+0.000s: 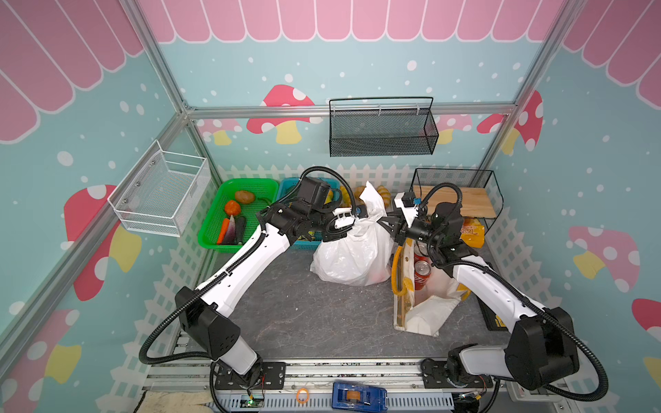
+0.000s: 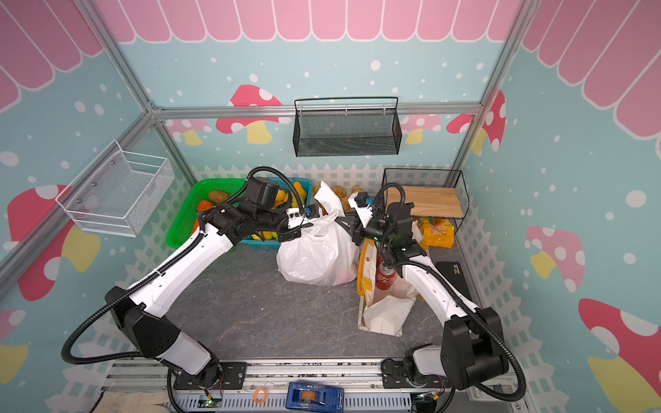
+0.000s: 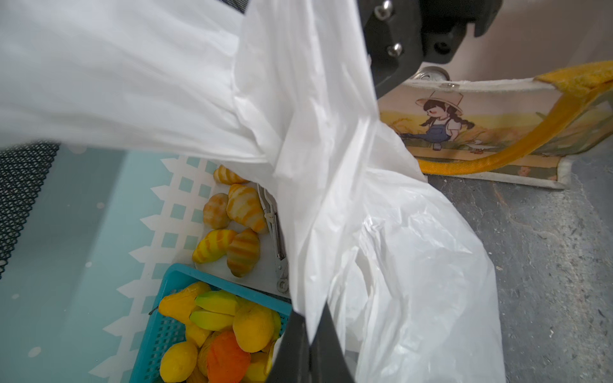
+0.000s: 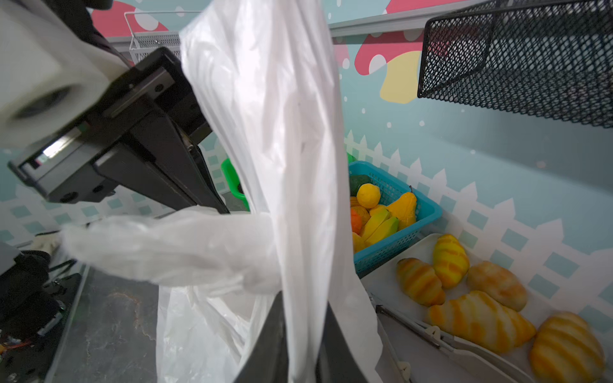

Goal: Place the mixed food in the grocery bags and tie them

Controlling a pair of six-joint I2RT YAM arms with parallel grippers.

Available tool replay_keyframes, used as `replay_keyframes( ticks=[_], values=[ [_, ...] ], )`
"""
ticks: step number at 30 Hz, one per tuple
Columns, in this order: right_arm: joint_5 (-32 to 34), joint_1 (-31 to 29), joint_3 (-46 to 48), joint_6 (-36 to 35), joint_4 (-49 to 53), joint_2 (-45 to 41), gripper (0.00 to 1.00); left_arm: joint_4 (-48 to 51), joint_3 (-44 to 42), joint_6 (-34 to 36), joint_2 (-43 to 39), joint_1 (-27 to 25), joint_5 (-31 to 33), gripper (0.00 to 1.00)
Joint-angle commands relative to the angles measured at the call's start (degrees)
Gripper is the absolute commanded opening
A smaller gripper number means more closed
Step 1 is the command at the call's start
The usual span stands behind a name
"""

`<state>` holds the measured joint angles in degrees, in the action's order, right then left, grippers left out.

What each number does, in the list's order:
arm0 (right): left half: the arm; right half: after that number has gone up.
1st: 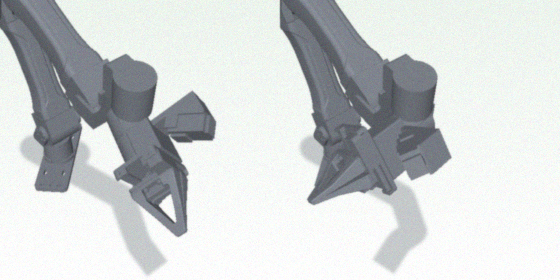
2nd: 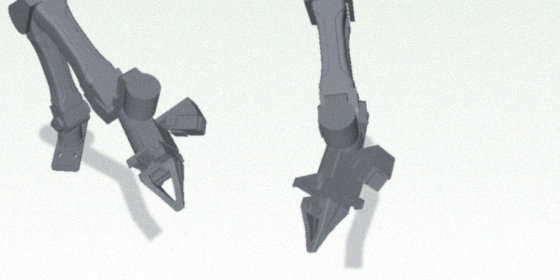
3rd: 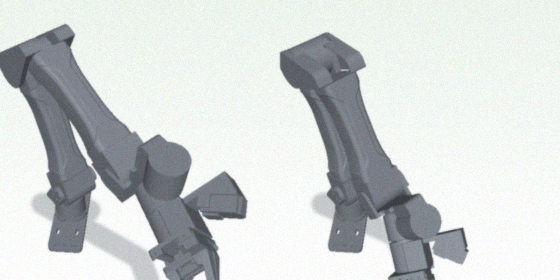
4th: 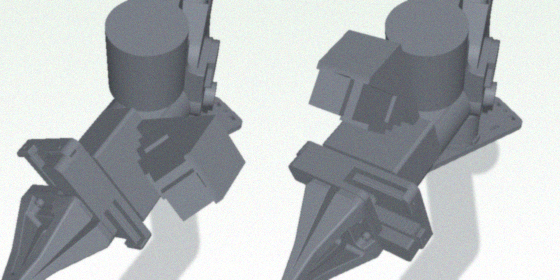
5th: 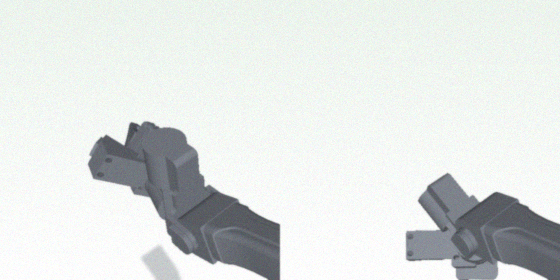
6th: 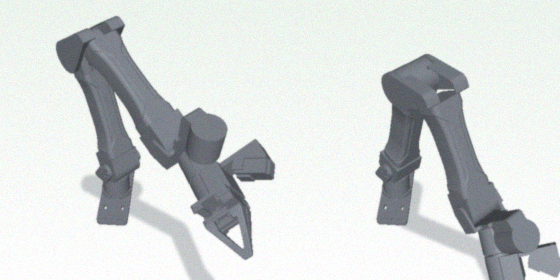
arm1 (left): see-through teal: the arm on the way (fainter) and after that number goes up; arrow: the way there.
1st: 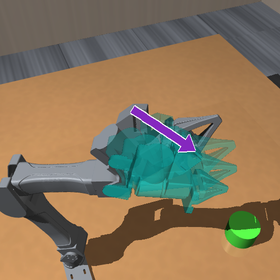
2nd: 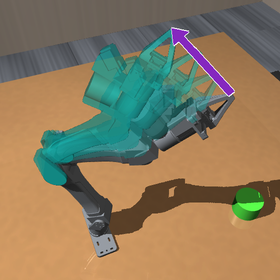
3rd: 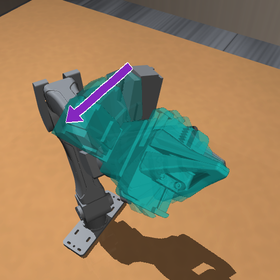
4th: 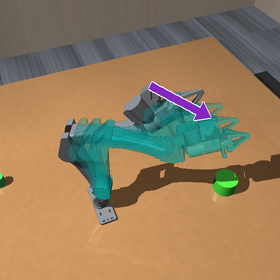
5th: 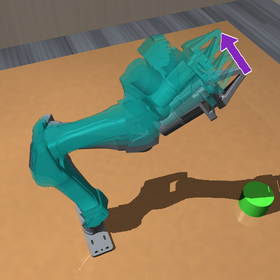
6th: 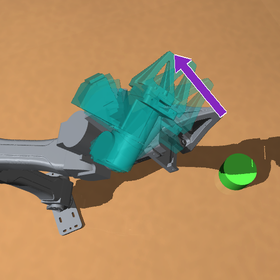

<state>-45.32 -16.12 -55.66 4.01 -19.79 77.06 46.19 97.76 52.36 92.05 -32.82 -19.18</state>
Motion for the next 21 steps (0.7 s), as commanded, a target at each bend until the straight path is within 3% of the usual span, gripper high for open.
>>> replay_keyframes(
  ticks=[1, 8, 13, 21],
  values=[
    [-1.79, -0.05, 0.46, -8.86, -1.48, -1.03, 0.3, 1.84, 2.72, 2.74, 0.45, -0.33, 0.28, 0.0],
    [-6.0, 0.36, -1.06, -15.57, -0.43, 0.19, 0.52, 2.89, 4.33, 3.47, 1.37, -0.32, 0.62, 0.0],
    [-9.45, 0.47, -3.11, -15.98, -0.37, 2.01, 0.65, 3.06, 5.29, 4.15, 2.21, -0.41, 0.72, 0.0],
    [-12.39, 0.47, -4.44, -16.01, -0.39, 3.41, 0.66, 3.69, 7.24, 5.95, 4.25, -1.07, 3.8, 0.0]
  ],
)
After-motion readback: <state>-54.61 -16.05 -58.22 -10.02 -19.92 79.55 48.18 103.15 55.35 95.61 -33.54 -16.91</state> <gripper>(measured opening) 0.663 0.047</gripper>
